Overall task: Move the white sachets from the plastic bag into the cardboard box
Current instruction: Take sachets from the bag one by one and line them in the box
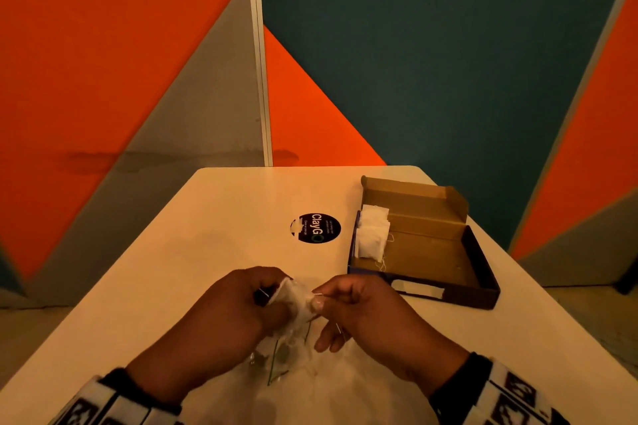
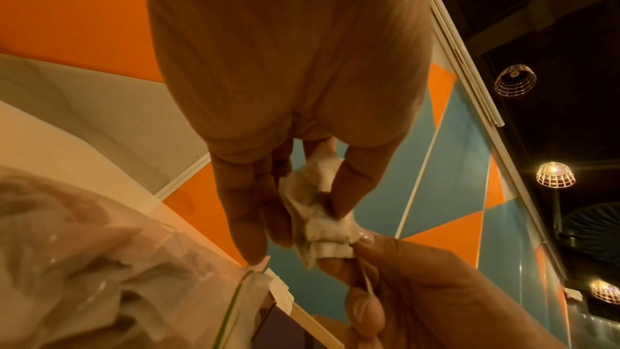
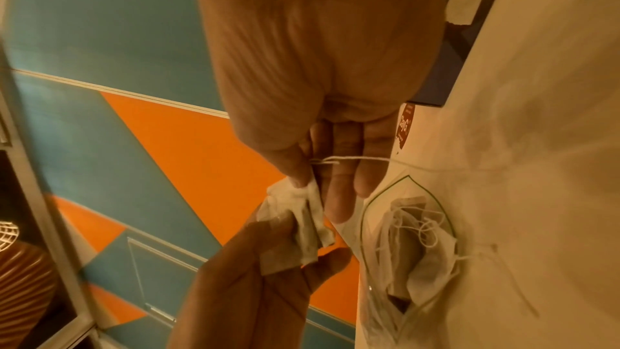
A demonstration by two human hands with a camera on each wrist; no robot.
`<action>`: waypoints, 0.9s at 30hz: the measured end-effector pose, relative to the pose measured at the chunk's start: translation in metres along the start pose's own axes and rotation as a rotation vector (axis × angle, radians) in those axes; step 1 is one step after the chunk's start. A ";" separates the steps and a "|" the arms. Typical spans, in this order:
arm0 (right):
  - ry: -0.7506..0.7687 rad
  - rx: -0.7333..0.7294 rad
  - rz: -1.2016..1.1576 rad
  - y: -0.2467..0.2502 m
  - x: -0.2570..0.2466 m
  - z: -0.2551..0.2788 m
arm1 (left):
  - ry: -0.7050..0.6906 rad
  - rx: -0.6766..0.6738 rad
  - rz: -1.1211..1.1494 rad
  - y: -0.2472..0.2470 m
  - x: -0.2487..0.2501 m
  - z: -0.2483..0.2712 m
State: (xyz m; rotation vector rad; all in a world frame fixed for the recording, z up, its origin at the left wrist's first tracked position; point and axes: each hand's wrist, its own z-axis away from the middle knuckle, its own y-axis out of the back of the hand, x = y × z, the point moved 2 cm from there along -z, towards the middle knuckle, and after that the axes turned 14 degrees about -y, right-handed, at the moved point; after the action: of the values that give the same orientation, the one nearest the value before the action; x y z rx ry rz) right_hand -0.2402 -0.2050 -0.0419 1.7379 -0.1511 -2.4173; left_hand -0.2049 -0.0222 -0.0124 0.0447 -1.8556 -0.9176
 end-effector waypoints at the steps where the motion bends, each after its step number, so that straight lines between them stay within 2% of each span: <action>1: 0.009 -0.003 0.000 0.000 0.000 0.000 | 0.012 0.012 0.029 0.000 0.000 0.000; 12: -0.024 0.057 0.066 0.030 -0.004 0.003 | -0.028 -0.006 0.026 0.024 -0.007 0.003; 21: -0.023 0.268 0.412 0.048 0.006 0.000 | -0.024 0.001 0.153 0.030 -0.006 0.006; 23: 0.026 0.241 0.429 0.045 0.005 0.000 | -0.031 -0.001 0.153 0.029 -0.002 0.006; 27: 0.139 -0.003 0.266 0.029 -0.009 0.005 | -0.018 -0.046 0.146 0.020 0.004 0.004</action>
State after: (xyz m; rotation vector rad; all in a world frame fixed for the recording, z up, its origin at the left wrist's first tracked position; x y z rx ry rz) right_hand -0.2405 -0.2314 -0.0266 1.7518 -0.3378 -2.1030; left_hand -0.2027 -0.0073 0.0019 -0.1262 -1.8273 -0.8611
